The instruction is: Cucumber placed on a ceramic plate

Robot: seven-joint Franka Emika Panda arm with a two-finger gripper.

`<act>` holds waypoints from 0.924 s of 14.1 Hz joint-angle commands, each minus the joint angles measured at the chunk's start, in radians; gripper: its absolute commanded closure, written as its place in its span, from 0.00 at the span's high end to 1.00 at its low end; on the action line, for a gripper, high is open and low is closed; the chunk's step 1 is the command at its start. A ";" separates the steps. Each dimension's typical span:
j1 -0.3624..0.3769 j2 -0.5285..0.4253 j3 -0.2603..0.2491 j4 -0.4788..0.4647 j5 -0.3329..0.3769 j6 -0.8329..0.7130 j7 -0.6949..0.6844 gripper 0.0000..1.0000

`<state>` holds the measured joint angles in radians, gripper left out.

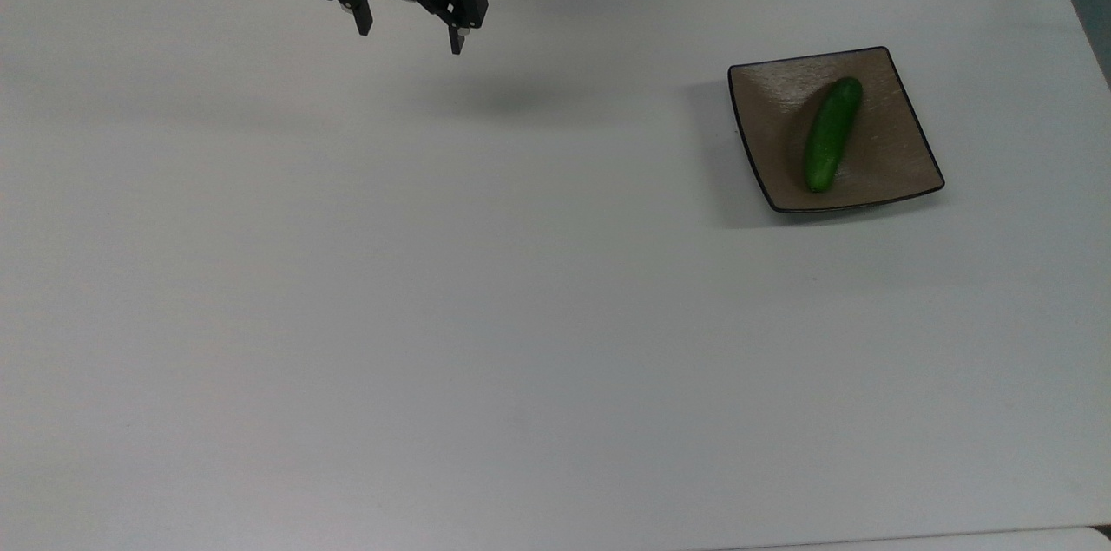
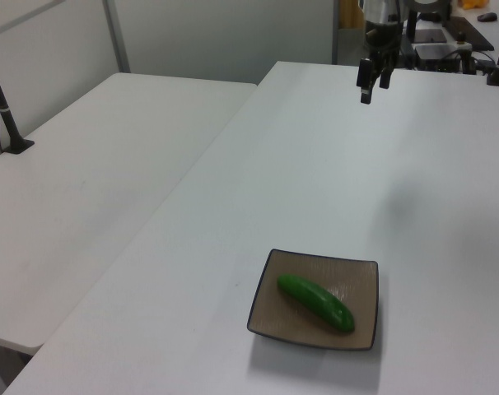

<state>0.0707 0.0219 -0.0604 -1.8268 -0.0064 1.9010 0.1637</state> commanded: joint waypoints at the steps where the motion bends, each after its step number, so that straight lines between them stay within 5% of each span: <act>1: 0.015 -0.003 -0.010 -0.016 0.019 0.011 -0.026 1.00; 5: 0.024 -0.013 -0.010 -0.014 0.008 -0.057 -0.177 1.00; 13: 0.023 0.000 -0.010 -0.016 0.012 -0.002 -0.182 1.00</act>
<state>0.0838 0.0264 -0.0598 -1.8270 -0.0058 1.8691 0.0018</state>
